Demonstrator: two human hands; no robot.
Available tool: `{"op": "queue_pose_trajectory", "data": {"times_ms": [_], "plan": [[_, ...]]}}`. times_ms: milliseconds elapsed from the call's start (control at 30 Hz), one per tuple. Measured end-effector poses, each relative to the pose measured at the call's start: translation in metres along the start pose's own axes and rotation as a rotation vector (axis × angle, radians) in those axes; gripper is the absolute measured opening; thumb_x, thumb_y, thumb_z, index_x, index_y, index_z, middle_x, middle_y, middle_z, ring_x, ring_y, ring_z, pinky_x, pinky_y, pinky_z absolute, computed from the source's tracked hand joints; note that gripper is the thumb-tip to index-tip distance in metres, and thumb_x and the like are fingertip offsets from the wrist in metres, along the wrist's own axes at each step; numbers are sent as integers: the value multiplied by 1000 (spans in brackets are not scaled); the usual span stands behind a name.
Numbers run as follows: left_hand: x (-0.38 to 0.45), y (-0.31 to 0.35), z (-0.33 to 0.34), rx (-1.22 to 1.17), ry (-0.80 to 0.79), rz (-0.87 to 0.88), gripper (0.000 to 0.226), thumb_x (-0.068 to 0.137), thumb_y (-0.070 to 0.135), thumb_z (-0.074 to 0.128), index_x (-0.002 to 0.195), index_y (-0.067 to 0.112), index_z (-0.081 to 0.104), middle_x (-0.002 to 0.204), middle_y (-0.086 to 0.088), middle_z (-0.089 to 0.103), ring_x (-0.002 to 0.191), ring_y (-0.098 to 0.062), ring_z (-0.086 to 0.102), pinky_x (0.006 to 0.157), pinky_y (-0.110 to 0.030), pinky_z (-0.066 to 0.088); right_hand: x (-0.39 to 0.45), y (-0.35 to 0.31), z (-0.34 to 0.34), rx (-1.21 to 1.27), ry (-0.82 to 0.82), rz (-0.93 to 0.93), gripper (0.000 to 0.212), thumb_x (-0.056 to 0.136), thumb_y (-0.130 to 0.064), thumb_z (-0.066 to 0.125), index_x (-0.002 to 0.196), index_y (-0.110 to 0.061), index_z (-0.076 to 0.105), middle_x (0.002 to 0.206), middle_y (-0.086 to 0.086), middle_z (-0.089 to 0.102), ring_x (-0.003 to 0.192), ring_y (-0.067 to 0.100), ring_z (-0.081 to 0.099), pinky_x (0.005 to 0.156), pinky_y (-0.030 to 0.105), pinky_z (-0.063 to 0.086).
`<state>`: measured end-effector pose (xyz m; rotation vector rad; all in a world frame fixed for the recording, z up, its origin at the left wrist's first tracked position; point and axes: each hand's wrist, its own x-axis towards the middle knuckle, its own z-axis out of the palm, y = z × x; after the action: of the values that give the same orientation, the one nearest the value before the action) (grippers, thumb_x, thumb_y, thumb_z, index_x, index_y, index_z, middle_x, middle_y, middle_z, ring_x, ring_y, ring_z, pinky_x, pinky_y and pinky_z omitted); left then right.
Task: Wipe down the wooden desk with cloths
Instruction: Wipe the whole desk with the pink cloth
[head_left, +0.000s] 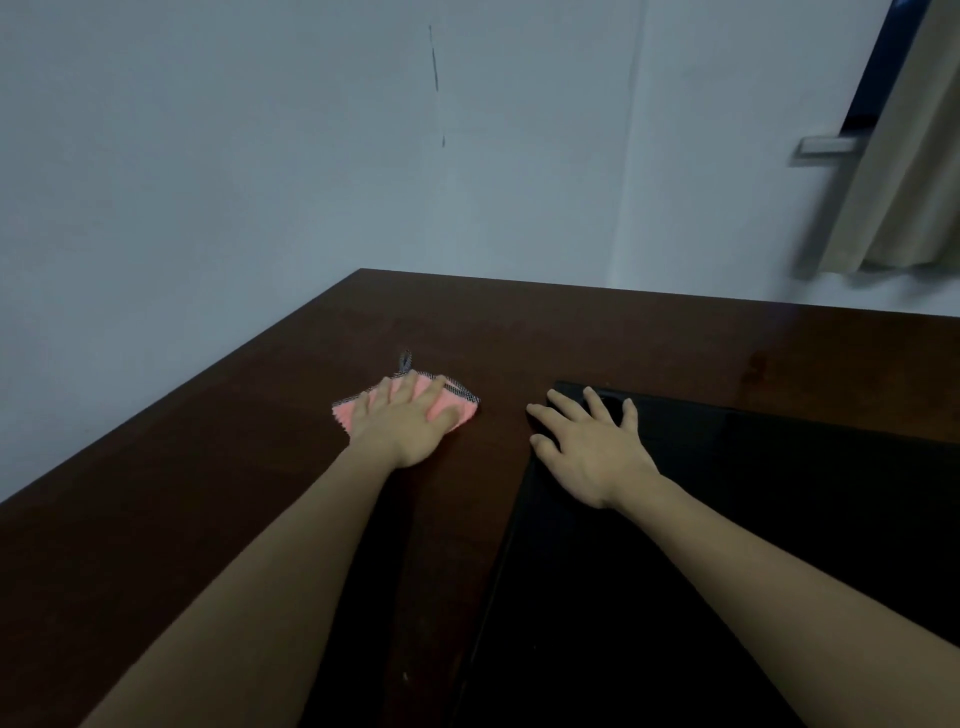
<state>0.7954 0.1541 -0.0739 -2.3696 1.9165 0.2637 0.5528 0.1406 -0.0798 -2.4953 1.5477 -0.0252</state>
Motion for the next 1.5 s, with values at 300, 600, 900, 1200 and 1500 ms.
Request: {"op": "queue_pose_trajectory", "data": {"times_ms": [300, 600, 900, 1200, 1500], "plan": [[-102, -29, 19, 69, -30, 391, 97, 64, 95, -18, 153, 57, -10, 165, 16, -18, 153, -13, -18, 125, -42, -8, 1, 1, 0, 3, -22, -6, 56, 106, -55, 17, 160, -41, 13, 170, -9, 0, 156, 32, -9, 119, 67, -6], [7, -49, -2, 35, 21, -26, 72, 96, 76, 11, 159, 46, -3, 170, 2, -8, 157, -29, -4, 125, -53, 0, 3, 2, -1, -1, -22, -2, 56, 106, -56, 17, 160, -42, 12, 170, -10, -1, 156, 31, -10, 118, 66, -7], [-64, -23, 9, 49, -27, 149, 68, 97, 72, 8, 158, 46, -7, 170, 5, -11, 156, -25, -9, 125, -49, -4, -4, -2, -2, 8, -34, -3, 55, 107, -55, 17, 160, -42, 13, 170, -9, 0, 156, 31, -9, 119, 66, -6], [-81, -65, 6, 80, -36, 238, 96, 69, 93, -14, 155, 51, -7, 168, 10, -11, 156, -20, -8, 124, -44, -1, 0, 0, -2, -6, -37, 5, 55, 107, -56, 17, 160, -43, 12, 170, -10, 0, 156, 30, -8, 119, 65, -6], [6, -43, -5, -13, 3, -91, 69, 100, 71, 13, 161, 42, -2, 171, -2, -6, 156, -32, -3, 125, -55, 1, -3, 0, -4, -15, -39, -4, 55, 107, -56, 16, 160, -43, 10, 170, -10, -2, 156, 31, -10, 119, 65, -7]]}}
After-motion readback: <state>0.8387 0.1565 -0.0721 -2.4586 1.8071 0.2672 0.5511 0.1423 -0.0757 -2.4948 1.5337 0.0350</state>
